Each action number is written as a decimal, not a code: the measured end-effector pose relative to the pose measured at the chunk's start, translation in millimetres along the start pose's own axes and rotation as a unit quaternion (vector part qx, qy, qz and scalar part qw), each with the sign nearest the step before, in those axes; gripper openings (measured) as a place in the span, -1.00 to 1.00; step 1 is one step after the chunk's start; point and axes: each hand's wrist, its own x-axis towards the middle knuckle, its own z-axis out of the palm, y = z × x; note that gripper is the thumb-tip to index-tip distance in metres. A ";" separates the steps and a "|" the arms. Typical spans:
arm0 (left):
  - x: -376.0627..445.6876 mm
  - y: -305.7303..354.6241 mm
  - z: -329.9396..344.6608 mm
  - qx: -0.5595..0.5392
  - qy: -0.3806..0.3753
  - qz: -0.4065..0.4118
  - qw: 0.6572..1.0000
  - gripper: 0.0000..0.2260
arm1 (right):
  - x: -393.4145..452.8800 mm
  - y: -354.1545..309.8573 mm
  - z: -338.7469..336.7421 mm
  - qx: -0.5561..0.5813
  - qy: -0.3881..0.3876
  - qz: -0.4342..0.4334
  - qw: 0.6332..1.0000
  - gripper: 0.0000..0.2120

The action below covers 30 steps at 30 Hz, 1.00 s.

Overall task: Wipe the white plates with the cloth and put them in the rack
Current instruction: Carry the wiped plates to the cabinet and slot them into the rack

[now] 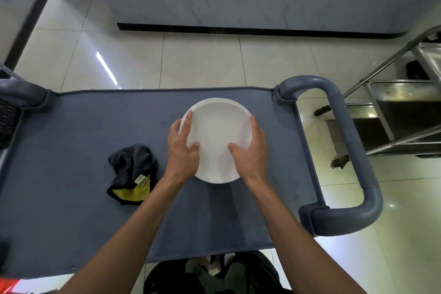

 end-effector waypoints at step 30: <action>-110.1 193.0 139.0 0.007 -0.130 0.286 0.949 -0.25 | -106.1 55.3 -246.3 0.051 0.315 0.003 0.948 -0.14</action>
